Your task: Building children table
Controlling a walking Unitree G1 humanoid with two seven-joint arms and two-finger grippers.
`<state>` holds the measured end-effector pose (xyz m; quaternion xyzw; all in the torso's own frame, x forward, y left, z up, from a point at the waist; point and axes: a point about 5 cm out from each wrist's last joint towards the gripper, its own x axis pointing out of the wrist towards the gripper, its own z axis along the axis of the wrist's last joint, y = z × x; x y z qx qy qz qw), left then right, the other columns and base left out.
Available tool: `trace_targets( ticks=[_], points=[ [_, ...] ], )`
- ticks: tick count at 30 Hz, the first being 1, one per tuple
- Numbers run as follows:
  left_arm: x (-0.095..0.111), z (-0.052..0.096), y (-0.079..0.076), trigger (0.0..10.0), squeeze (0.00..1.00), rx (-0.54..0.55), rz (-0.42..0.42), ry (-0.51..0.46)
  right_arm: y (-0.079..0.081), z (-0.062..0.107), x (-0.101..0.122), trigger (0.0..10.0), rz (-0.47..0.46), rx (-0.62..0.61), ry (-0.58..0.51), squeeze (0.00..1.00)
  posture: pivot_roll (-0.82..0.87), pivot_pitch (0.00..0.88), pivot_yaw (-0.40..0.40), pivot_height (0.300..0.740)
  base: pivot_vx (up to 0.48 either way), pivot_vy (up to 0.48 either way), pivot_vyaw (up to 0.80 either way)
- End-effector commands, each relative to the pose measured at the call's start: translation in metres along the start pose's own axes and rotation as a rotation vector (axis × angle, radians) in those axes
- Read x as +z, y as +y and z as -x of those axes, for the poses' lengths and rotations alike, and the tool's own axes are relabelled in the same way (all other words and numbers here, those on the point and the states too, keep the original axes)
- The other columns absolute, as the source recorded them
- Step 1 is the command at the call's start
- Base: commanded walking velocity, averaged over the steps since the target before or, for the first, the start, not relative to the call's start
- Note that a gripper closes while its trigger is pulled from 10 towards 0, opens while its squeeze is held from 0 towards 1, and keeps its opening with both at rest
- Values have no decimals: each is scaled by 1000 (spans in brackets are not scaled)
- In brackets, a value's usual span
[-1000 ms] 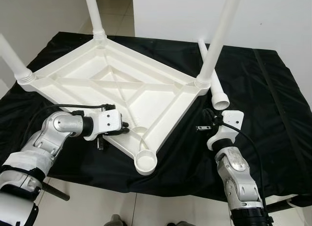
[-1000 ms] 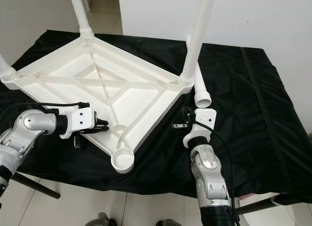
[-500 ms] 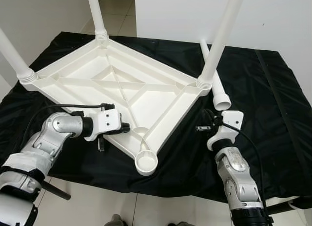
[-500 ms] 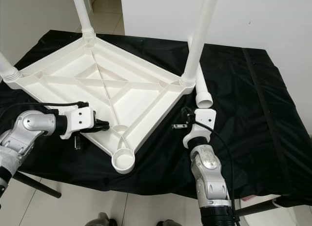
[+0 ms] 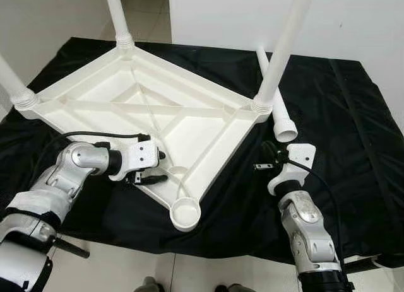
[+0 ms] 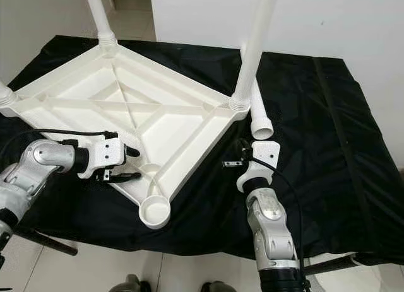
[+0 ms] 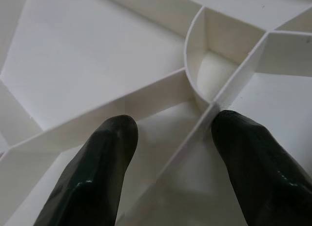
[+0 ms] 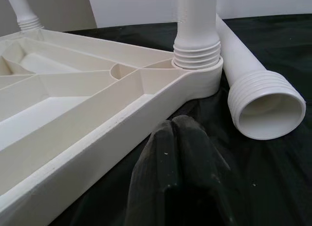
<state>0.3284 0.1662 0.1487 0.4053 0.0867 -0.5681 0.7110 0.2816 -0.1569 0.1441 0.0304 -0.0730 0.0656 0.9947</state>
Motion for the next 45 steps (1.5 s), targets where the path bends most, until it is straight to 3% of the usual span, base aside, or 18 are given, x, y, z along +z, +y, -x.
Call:
trace_targets(
  ticks=[1,9,10,11,12,13,30,37,38,39,42,45],
  points=[
    [-25,-8,-28,10000,0,-167,74,103,2,3,-3,10000,5,10,20,0,77,123,5,740,0,0,0],
    [-35,-8,-31,10000,0,-197,94,153,3,3,-3,10000,5,14,21,0,73,119,7,740,0,0,0],
    [-37,-8,-32,9176,0,-203,109,156,3,3,-3,10000,6,14,21,0,69,116,9,740,0,0,0],
    [-39,-7,-32,3098,0,-205,122,158,2,4,-3,10000,7,13,22,0,67,115,9,740,0,0,0],
    [-39,-7,-32,3098,0,-205,122,158,2,4,-3,10000,7,13,22,0,67,115,9,740,0,0,0],
    [-41,-6,-33,0,0,-209,133,161,2,4,-3,10000,8,13,23,0,67,115,10,740,0,0,0],
    [-44,-7,-40,0,0,-231,189,126,1,6,-4,10000,10,11,29,0,68,125,10,740,0,0,0],
    [-37,-13,-25,0,0,-89,229,59,1,5,-3,10000,6,7,28,0,71,130,10,740,0,0,0],
    [-33,-17,-18,0,0,-10,244,33,1,5,-3,10000,5,5,27,0,71,134,9,740,0,0,0],
    [-33,-17,-18,0,0,-10,244,33,1,5,-3,10000,5,5,27,0,71,134,9,740,0,0,0],
    [-21,-28,0,0,0,200,294,-35,1,4,-2,10000,2,-1,23,0,72,135,9,740,0,0,0],
    [-15,-32,6,0,0,268,317,-68,1,3,-2,10000,1,-3,21,0,73,136,9,740,0,0,0]
  ],
)
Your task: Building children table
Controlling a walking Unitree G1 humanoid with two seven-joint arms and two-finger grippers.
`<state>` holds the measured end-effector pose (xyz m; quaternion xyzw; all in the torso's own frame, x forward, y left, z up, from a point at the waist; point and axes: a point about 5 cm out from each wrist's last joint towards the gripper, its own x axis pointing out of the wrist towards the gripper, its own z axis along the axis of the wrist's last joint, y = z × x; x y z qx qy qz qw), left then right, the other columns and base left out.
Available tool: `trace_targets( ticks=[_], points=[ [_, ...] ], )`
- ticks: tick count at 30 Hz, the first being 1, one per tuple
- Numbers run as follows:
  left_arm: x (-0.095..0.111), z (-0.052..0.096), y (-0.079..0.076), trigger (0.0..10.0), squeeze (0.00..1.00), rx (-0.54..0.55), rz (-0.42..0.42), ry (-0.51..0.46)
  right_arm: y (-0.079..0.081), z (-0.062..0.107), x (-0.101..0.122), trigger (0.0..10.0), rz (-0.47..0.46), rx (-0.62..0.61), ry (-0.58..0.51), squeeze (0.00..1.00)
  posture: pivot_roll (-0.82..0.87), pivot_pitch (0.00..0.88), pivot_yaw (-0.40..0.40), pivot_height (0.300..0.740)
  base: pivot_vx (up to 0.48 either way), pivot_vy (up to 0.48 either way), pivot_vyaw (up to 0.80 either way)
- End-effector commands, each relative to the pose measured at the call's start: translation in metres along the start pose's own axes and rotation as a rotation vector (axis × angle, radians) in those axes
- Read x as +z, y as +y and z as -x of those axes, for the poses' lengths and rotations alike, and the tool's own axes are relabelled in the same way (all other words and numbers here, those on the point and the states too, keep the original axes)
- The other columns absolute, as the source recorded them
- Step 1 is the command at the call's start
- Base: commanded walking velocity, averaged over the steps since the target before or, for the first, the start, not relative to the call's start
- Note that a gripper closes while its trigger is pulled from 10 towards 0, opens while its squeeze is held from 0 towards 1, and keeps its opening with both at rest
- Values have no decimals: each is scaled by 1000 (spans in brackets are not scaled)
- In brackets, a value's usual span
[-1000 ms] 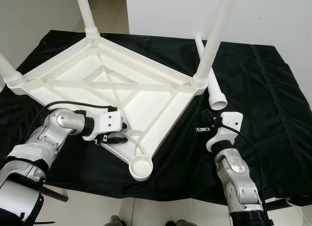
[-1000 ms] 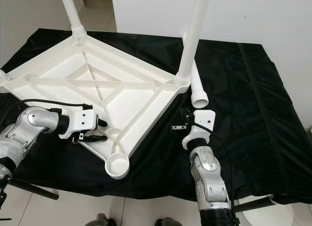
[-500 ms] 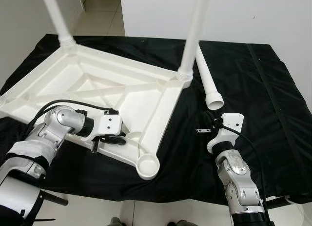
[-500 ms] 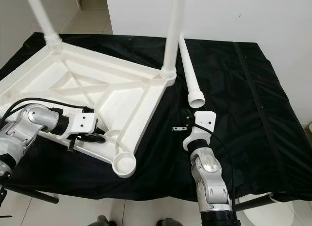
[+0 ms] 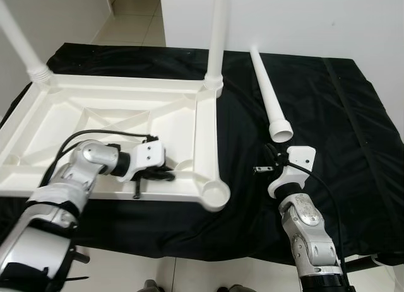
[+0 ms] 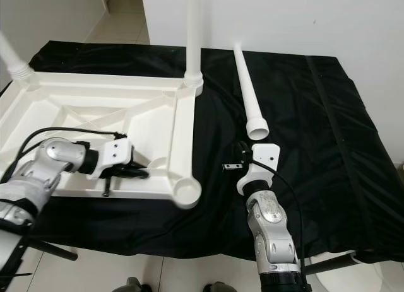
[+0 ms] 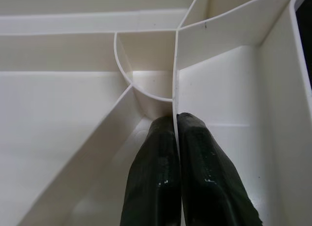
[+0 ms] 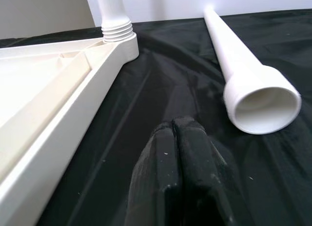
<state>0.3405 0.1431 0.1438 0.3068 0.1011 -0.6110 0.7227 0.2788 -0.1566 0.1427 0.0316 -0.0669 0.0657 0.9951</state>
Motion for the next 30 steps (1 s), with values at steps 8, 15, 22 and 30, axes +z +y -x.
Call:
trace_targets(
  ticks=[8,15,22,30],
  points=[
    [-1,-16,14,0,0,560,224,-132,3,-2,1,10000,-4,-1,3,0,79,136,1,740,0,0,0],
    [10,-23,14,0,0,637,257,-181,6,-4,0,10000,-10,12,4,0,86,136,-10,740,0,0,0],
    [15,-25,10,10000,0,629,211,-177,7,-7,0,10000,-9,23,4,0,96,135,-21,740,0,0,0],
    [21,-18,1,10000,1000,586,170,-178,8,-7,1,10000,-8,26,0,0,99,133,-19,740,0,0,0]
  ],
)
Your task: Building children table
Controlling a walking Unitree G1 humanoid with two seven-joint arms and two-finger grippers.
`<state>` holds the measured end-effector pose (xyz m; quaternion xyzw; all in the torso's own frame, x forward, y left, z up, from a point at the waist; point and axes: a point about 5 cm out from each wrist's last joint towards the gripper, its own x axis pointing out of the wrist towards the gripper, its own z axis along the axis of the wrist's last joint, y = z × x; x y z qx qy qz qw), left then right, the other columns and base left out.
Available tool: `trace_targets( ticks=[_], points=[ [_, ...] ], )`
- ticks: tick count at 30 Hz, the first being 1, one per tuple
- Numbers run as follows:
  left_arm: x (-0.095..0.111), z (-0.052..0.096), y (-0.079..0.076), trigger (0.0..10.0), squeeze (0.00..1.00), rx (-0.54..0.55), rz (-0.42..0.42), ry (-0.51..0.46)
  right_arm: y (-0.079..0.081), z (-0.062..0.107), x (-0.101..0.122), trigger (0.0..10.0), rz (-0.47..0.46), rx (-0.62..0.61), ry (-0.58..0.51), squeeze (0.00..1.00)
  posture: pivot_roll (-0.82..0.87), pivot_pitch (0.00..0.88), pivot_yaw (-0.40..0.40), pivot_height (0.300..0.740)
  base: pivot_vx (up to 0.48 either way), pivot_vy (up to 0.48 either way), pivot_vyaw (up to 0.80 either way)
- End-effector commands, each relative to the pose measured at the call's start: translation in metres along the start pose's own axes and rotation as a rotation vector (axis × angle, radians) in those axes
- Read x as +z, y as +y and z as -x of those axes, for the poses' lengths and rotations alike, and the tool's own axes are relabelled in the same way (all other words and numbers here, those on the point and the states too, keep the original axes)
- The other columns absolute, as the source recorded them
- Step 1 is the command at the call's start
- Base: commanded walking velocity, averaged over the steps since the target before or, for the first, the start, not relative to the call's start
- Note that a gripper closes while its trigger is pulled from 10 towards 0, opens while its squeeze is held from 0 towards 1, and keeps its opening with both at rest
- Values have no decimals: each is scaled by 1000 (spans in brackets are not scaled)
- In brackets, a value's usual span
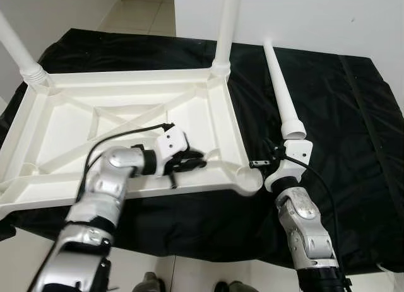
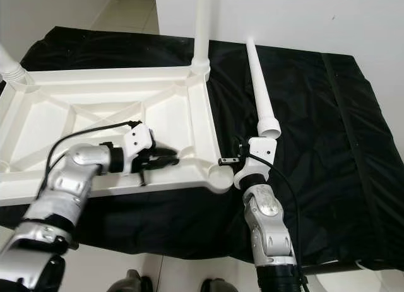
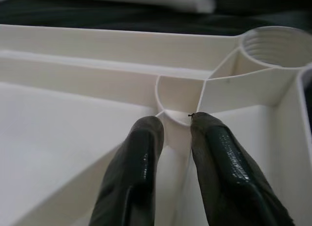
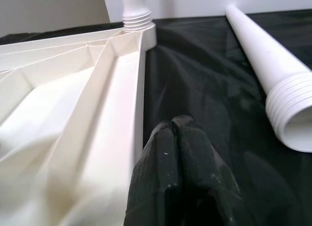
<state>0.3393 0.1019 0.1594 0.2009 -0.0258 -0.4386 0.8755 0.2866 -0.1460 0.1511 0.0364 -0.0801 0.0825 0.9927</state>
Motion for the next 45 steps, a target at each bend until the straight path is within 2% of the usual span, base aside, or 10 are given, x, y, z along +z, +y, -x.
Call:
trace_targets(
  ticks=[1,2,14,15,21,22,23,31,38,45],
  points=[
    [-12,10,6,10000,1000,93,11,64,-2,3,-6,10000,2,-8,26,0,99,133,-19,740,0,0,0],
    [-11,11,6,10000,16,91,1,64,-2,3,-6,10000,2,-8,26,0,100,132,-17,740,0,0,0],
    [-2,22,6,10000,0,83,-18,53,-2,1,-6,10000,5,-4,24,0,111,131,-21,740,0,0,0],
    [0,23,6,10000,1000,93,-11,47,-2,1,-6,10000,6,-3,24,0,112,130,-22,740,0,0,0],
    [4,27,9,10000,1000,114,-12,41,-2,0,-6,10000,5,1,25,0,114,130,-23,740,0,0,0],
    [6,28,10,10000,969,111,-14,36,-2,0,-6,10000,4,2,24,0,116,126,-23,740,0,0,0],
    [9,29,12,10000,0,117,-12,27,-1,-1,-6,10000,5,4,20,0,117,121,-25,740,0,0,0],
    [4,32,6,10000,0,63,-39,59,-3,-8,-1,10000,10,11,2,0,105,115,-32,740,0,0,0],
    [-13,38,-14,10000,0,2,-75,102,-3,-17,7,10000,19,26,-27,0,52,116,-29,740,0,0,0],
    [-18,32,-28,10000,0,16,-67,119,-5,-26,17,10000,28,36,-60,0,57,112,-37,740,0,0,0]
  ],
)
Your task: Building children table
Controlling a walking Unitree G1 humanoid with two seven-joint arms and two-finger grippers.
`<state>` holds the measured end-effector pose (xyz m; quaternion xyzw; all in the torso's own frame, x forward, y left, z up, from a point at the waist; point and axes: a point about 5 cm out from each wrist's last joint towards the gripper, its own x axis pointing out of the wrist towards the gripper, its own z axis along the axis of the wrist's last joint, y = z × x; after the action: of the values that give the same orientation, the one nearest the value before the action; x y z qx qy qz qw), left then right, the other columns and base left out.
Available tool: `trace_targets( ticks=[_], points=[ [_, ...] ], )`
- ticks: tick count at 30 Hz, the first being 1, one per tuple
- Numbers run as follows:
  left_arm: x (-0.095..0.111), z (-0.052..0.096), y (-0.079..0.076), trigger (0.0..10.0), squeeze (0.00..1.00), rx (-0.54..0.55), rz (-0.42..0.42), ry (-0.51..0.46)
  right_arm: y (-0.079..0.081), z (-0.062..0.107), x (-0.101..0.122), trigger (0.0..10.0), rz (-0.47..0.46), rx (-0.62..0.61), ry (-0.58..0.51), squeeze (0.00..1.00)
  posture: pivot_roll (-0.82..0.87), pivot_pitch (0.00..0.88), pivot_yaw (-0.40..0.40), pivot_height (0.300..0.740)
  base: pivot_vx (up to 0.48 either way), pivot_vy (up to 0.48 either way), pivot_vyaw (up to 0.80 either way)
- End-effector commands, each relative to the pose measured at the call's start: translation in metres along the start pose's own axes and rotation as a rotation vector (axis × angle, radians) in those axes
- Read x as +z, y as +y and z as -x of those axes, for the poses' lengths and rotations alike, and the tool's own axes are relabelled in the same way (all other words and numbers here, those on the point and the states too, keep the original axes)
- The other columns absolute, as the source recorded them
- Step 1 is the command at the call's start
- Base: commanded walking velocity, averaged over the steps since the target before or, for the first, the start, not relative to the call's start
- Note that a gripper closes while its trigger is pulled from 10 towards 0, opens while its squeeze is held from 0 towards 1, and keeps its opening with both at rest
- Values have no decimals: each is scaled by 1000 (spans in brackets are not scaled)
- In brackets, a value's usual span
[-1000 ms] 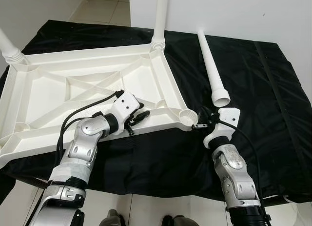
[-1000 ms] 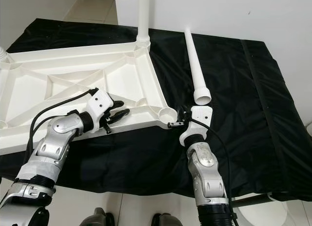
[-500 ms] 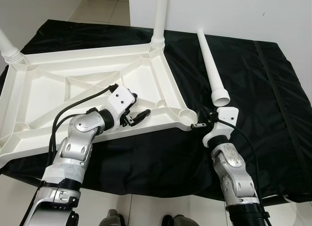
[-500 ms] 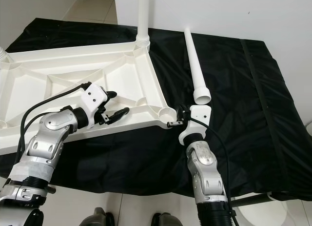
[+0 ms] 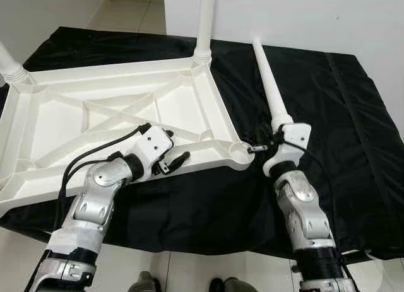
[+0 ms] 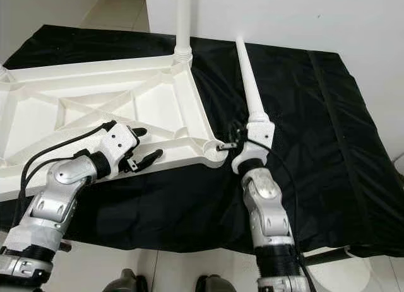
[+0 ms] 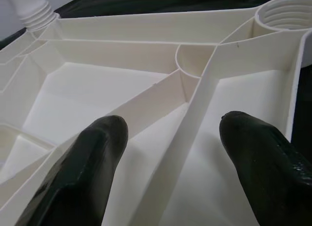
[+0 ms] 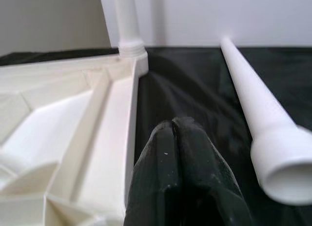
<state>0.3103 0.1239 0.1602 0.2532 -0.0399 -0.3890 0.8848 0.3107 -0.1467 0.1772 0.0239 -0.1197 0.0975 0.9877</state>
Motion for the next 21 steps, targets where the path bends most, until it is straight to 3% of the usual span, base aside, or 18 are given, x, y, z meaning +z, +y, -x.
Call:
trace_targets(
  ticks=[1,6,8,10,11,19,21],
  points=[
    [-16,-3,-22,10000,0,-88,28,75,-2,1,-4,10000,0,1,14,0,57,112,-37,740,0,0,0],
    [-13,-10,-35,10000,0,-91,51,68,-3,-4,0,10000,10,7,-10,0,78,107,-19,740,0,0,0],
    [-9,-16,-50,10000,0,-113,92,51,-5,-7,4,10000,17,4,-23,0,85,101,5,740,0,0,0],
    [-9,-16,-50,10000,0,-113,92,51,-5,-7,4,10000,17,4,-23,0,85,101,5,740,0,0,0],
    [-3,-21,-70,10000,0,-141,134,31,-6,-12,9,10000,44,-6,-36,0,85,99,33,740,0,0,0],
    [4,-24,-85,10000,0,-168,158,14,-8,-19,14,10000,71,-22,-43,0,88,95,55,740,0,0,0],
    [8,-23,-87,10000,0,-193,134,13,-10,-28,18,10000,88,-47,-47,0,100,88,83,740,0,0,0]
  ],
)
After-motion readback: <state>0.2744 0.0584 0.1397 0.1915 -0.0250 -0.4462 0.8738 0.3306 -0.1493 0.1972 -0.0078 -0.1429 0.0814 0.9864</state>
